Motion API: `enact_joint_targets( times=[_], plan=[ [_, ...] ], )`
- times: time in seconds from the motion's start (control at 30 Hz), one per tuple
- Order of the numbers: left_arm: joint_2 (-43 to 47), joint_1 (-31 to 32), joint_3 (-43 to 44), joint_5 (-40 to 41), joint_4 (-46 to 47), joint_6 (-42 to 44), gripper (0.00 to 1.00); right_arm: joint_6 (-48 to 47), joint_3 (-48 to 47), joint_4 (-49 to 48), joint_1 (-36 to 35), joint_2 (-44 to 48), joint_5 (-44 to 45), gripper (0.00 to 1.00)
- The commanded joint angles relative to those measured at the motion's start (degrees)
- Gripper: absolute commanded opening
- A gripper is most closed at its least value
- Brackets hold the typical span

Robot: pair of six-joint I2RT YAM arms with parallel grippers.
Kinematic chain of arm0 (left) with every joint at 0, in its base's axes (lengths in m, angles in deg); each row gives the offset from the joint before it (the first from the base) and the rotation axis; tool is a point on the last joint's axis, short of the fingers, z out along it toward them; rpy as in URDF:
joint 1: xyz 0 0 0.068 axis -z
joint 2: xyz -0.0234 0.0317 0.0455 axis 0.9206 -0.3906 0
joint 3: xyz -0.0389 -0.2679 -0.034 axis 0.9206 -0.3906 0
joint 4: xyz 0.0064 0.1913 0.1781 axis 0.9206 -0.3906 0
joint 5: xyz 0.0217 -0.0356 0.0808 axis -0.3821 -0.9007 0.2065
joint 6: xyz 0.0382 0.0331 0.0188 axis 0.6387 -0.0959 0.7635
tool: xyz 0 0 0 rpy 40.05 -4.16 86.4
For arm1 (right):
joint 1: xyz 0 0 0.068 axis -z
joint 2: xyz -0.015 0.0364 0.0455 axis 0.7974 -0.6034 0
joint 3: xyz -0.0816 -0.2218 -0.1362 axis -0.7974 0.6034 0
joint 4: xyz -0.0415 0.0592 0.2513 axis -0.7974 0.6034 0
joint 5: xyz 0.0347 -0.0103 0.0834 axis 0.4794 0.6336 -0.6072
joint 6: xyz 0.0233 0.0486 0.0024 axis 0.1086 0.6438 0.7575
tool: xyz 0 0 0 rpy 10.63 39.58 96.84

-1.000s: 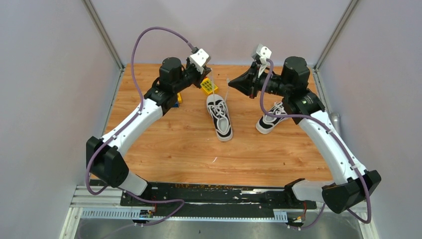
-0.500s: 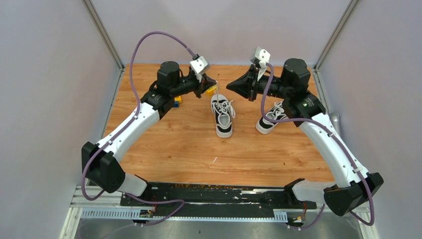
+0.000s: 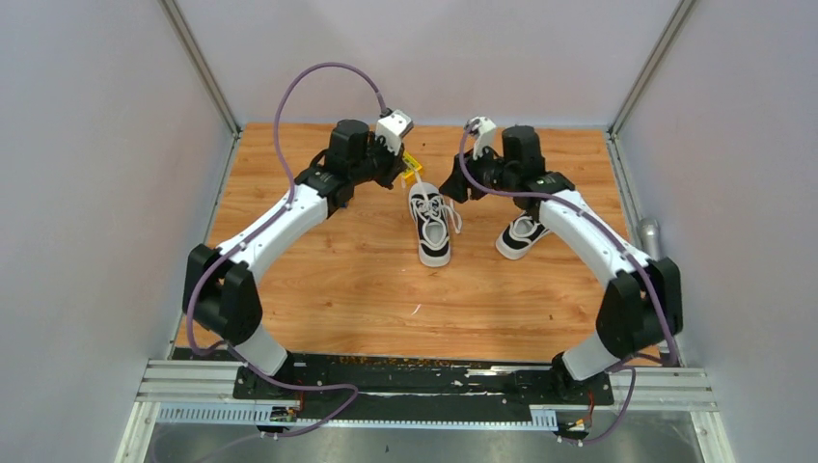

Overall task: Tie the shoes
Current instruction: Cross the shoelace with the shoelace.

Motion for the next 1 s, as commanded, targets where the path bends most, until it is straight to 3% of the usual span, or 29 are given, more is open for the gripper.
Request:
enact_joint_targets(
  times=[0.0, 0.07, 0.17, 0.37, 0.4, 0.47, 0.53, 0.87, 0.9, 0.97],
  plan=[
    [-4.4, -2.2, 4.2, 4.6, -4.8, -10.9, 0.0, -0.5, 0.1, 4.3, -1.4, -8.3, 7.6, 0.53],
    [-4.6, -3.1, 3.7, 4.5, -4.9, -13.8, 0.0, -2.3, -1.5, 6.1, -3.7, -11.8, 13.2, 0.56],
    [-3.5, -3.7, 2.5, 4.4, -3.7, -15.1, 0.0, -2.2, -3.2, 7.9, -5.4, -15.6, 19.3, 0.49],
    [-1.8, -3.9, 0.8, 4.9, -2.8, -15.2, 0.0, 0.8, -2.0, 10.1, -7.6, -18.5, 23.1, 0.47],
    [-1.6, -3.9, 0.6, 4.9, -2.8, -15.2, 0.0, 1.2, -1.5, 10.4, -7.9, -18.8, 23.7, 0.41],
    [-0.9, -3.9, 0.2, 5.5, -2.7, -15.0, 0.0, 2.7, -0.9, 11.2, -8.3, -19.0, 24.7, 0.12],
    [0.0, -4.0, -0.2, 5.8, -2.7, -14.5, 0.01, 3.7, -0.8, 12.1, -8.9, -17.3, 23.9, 0.0],
    [0.3, -4.1, -2.4, 3.8, 1.0, -12.1, 0.01, 4.1, 4.4, 14.9, -14.2, -5.5, 12.1, 0.03],
    [0.1, -4.1, -2.5, 3.3, 1.1, -11.9, 0.02, 3.8, 4.8, 14.9, -14.3, -5.4, 10.2, 0.13],
    [-0.5, -4.1, -2.7, 1.3, 0.8, -11.2, 0.03, 2.8, 4.6, 15.2, -14.2, -5.2, 8.4, 0.41]
  ],
)
